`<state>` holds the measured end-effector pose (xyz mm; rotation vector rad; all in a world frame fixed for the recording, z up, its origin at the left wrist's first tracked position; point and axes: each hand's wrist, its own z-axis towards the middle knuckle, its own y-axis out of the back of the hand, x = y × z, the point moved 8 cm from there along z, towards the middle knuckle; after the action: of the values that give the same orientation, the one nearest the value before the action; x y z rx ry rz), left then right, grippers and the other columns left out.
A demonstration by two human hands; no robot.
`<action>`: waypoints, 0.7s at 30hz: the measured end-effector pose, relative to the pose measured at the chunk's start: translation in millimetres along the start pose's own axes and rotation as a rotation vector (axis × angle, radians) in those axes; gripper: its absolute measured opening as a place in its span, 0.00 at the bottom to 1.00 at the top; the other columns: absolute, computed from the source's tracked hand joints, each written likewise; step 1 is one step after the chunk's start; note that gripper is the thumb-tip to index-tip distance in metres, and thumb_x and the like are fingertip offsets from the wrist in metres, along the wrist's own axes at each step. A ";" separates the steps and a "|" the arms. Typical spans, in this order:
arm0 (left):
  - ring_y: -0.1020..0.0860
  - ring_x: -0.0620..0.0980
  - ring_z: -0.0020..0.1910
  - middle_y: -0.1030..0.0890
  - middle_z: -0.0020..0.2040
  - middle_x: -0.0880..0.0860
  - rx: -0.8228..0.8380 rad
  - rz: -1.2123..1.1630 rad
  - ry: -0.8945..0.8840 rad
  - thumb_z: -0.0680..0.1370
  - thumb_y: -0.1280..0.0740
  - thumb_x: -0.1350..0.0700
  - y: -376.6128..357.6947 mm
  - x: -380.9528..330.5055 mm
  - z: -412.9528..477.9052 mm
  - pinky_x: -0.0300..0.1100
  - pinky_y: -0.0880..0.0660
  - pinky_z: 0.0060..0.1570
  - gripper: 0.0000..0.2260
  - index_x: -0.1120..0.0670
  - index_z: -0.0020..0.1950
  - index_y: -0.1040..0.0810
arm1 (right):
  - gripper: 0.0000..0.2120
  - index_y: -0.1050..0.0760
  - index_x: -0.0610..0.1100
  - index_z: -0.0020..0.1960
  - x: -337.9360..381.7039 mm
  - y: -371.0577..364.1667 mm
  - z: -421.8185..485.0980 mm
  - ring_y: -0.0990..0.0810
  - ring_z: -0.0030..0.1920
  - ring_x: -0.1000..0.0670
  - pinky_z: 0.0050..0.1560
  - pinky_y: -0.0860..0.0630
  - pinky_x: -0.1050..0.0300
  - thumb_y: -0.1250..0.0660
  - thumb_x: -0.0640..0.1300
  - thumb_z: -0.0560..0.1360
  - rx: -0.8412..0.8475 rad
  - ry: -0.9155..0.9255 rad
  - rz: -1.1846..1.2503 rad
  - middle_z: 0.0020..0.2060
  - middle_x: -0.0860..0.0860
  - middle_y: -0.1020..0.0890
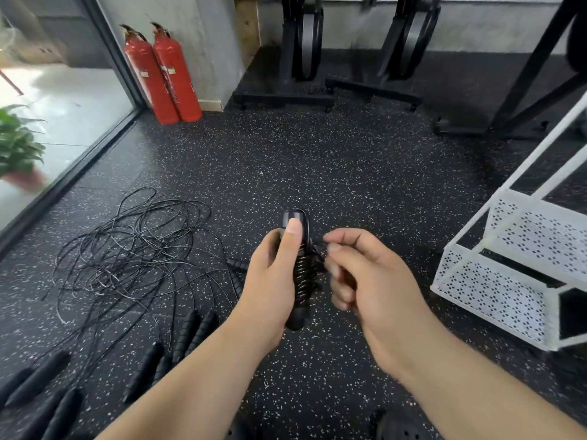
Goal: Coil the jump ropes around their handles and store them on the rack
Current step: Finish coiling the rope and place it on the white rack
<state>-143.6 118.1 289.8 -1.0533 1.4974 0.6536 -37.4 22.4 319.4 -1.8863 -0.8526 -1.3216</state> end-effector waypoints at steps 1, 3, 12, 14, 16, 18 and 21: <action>0.21 0.51 0.41 0.18 0.41 0.56 -0.013 0.091 -0.010 0.80 0.34 0.30 -0.3 0.4 1.1 0.58 0.21 0.47 0.27 0.56 0.51 0.20 | 0.09 0.20 0.52 0.54 3.2 -1.6 -7.3 0.30 0.31 0.56 0.33 0.32 0.62 0.36 0.41 0.86 -0.018 0.097 -0.176 0.34 0.56 0.22; 0.24 0.46 0.36 0.21 0.36 0.46 -0.031 0.227 -0.012 0.79 0.35 0.31 -1.9 3.0 1.6 0.49 0.25 0.42 0.24 0.53 0.46 0.22 | 0.09 0.22 0.57 0.53 10.6 -9.4 -19.6 0.27 0.33 0.58 0.35 0.30 0.64 0.38 0.44 0.86 -0.032 0.261 -0.441 0.35 0.58 0.19; 0.15 0.49 0.48 0.12 0.52 0.50 0.179 0.030 0.123 0.84 0.34 0.40 -32.7 9.0 -13.6 0.47 0.18 0.47 0.12 0.44 0.60 0.16 | 0.10 0.17 0.48 0.53 -9.9 41.7 30.9 0.23 0.38 0.51 0.41 0.25 0.53 0.36 0.38 0.84 -0.219 -0.063 0.050 0.39 0.51 0.15; 0.14 0.46 0.52 0.12 0.55 0.47 0.185 0.027 0.111 0.86 0.35 0.44 -36.9 9.2 -17.3 0.44 0.18 0.48 0.09 0.38 0.60 0.16 | 0.12 0.16 0.48 0.54 -17.3 45.6 30.8 0.20 0.43 0.50 0.47 0.21 0.51 0.37 0.38 0.85 -0.258 -0.099 0.108 0.44 0.49 0.12; 0.15 0.43 0.54 0.13 0.57 0.44 0.192 0.066 0.070 0.87 0.36 0.46 -38.9 6.1 -17.2 0.43 0.18 0.50 0.09 0.37 0.63 0.18 | 0.11 0.15 0.50 0.55 -19.7 48.5 29.0 0.17 0.49 0.47 0.55 0.19 0.48 0.36 0.42 0.86 -0.285 -0.114 0.130 0.49 0.48 0.11; 0.16 0.41 0.58 0.15 0.58 0.42 0.173 0.148 -0.033 0.87 0.35 0.48 -38.6 -1.7 -17.2 0.44 0.19 0.58 0.11 0.37 0.68 0.21 | 0.13 0.13 0.50 0.55 -17.4 47.7 25.4 0.14 0.56 0.44 0.64 0.20 0.43 0.36 0.51 0.87 -0.292 -0.124 0.138 0.50 0.48 0.11; 0.20 0.39 0.63 0.19 0.63 0.40 0.142 0.345 -0.196 0.85 0.31 0.47 -40.2 -7.0 -20.3 0.48 0.23 0.68 0.17 0.31 0.72 0.26 | 0.22 0.14 0.46 0.54 -7.0 40.3 14.4 0.12 0.57 0.45 0.62 0.20 0.45 0.37 0.62 0.84 -0.264 -0.105 0.208 0.50 0.47 0.10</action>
<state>-117.9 84.5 306.9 -0.6076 1.5404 0.8512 0.9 10.7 302.7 -2.1985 -0.5337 -1.2643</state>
